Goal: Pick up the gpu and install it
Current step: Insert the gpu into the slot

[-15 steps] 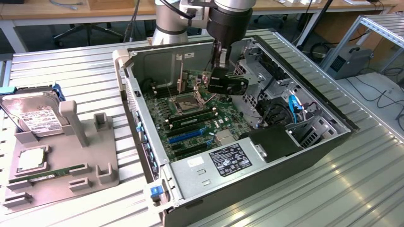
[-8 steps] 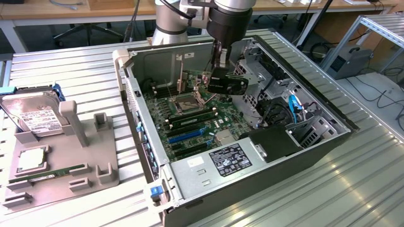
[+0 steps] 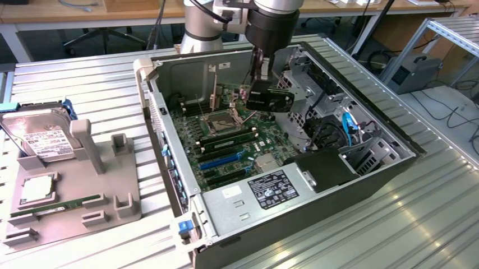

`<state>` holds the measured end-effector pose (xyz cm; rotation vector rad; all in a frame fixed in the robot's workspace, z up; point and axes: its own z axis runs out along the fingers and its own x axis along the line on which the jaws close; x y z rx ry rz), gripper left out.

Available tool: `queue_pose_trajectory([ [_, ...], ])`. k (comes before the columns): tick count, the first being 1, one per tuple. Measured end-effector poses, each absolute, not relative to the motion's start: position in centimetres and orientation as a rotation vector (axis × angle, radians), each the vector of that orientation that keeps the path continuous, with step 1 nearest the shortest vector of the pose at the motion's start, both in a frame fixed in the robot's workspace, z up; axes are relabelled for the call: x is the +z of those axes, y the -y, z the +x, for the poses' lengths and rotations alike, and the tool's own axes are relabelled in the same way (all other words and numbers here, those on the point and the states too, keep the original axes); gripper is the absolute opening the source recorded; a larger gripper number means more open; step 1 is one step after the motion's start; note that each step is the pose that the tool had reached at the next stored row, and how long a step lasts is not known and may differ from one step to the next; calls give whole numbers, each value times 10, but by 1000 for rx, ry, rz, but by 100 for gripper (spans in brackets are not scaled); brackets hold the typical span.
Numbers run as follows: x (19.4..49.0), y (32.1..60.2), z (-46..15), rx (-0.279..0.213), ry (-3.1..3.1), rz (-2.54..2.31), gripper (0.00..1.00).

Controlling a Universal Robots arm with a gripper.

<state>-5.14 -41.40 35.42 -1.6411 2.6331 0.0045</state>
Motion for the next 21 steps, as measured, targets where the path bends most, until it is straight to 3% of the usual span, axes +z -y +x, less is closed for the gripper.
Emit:
queue_pose_trajectory([
  [21,354,414,-51,5,-2612,-1675,28],
])
